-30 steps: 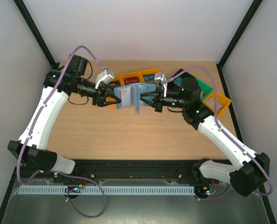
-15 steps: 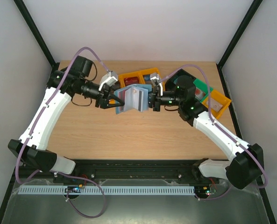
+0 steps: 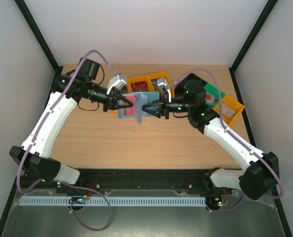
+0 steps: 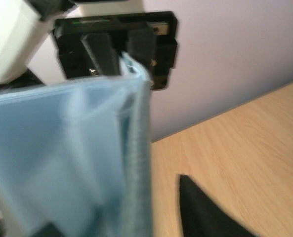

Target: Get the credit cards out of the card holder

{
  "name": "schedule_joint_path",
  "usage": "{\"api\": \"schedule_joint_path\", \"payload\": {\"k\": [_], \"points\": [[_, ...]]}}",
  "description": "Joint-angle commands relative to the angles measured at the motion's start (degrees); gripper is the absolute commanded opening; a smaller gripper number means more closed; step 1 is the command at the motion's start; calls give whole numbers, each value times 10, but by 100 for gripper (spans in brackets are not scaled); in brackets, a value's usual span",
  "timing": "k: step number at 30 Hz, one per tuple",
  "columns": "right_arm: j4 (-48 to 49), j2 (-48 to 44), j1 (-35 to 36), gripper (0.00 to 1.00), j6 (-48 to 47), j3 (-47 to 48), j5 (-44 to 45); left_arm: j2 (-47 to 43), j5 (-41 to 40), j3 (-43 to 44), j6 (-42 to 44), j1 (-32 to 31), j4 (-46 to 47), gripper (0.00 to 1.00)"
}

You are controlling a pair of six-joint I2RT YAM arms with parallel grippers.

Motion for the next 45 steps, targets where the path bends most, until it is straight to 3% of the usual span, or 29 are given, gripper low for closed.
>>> {"api": "schedule_joint_path", "payload": {"k": [1,4,10,14,18,25,29,31,34,36,39,43,45], "points": [[-96,-29,-3,53,-67,30,115,-4,-51,-7,-34,-2,28,2],[-137,-61,-18,68,-81,18,228,-9,-103,-16,-60,2,45,2],[-168,-100,-25,99,-96,0,265,-7,-119,-12,-79,4,48,2],[-184,-109,-25,99,-106,-3,252,-9,-157,-7,-84,4,47,2],[-182,-75,-25,99,-99,-4,182,-10,-145,-7,-76,3,40,2],[-154,-39,-25,99,-108,0,144,-13,-99,1,-35,4,10,2],[-129,-19,-25,100,-90,9,52,-12,-94,-1,-32,4,8,2],[-119,-7,-23,93,-76,13,33,-10,-90,-2,-32,4,8,2],[-121,9,-20,73,-67,15,28,-9,-84,-1,-32,3,8,2],[-124,17,-20,50,-63,19,17,-10,-84,-1,-30,4,6,2],[-108,16,-20,5,-53,22,9,-11,-79,-2,-24,5,1,2],[-69,-4,-21,2,-19,11,27,-13,-74,-2,-33,15,8,5],[-86,-17,-22,2,-22,8,65,-16,-95,-6,-63,27,29,36]]}}
